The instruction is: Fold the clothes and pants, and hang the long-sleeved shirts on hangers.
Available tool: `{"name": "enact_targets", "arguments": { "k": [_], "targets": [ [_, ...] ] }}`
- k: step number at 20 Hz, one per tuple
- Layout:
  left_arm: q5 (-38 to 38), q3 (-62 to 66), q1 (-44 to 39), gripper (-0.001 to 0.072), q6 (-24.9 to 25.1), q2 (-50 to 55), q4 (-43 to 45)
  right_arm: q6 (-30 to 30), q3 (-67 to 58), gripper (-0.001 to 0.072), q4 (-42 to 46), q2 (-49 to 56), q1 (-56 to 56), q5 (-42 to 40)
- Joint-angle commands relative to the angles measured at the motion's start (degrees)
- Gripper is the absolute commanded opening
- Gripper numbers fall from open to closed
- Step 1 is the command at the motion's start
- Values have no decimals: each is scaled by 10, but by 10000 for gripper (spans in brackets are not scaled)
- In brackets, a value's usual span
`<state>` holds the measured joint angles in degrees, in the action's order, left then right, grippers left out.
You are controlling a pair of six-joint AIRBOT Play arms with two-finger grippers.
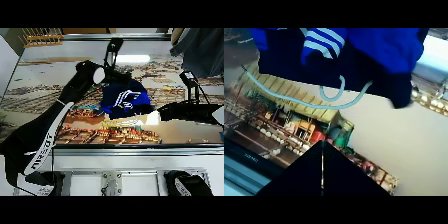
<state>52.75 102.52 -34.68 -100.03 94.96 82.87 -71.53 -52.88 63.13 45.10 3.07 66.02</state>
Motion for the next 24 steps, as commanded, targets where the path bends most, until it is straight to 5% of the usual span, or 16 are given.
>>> {"name": "enact_targets", "arguments": {
  "k": [1,5,10,15,16,17,18,22,24],
  "targets": [
    [66,0,73,672,-14,6,-7,0,0,19,-4,0,0,0],
    [59,-136,158,672,7,7,-124,0,0,19,-4,0,0,0],
    [-40,-263,174,672,153,33,-328,-1,0,20,-4,0,0,0],
    [-9,-212,154,670,167,97,-349,-27,0,20,-4,4,-1,-9],
    [2,-196,151,456,167,104,-349,-29,0,20,-1,5,-2,-20],
    [10,-184,149,110,167,105,-348,-30,0,20,-2,5,-12,-33],
    [18,-171,153,8,168,102,-347,-44,2,21,4,6,-31,-44],
    [53,-133,199,9,176,53,-344,-168,56,46,53,34,-171,-71],
    [59,-131,213,9,188,29,-344,-187,105,616,30,77,-231,-108]
  ]
}}
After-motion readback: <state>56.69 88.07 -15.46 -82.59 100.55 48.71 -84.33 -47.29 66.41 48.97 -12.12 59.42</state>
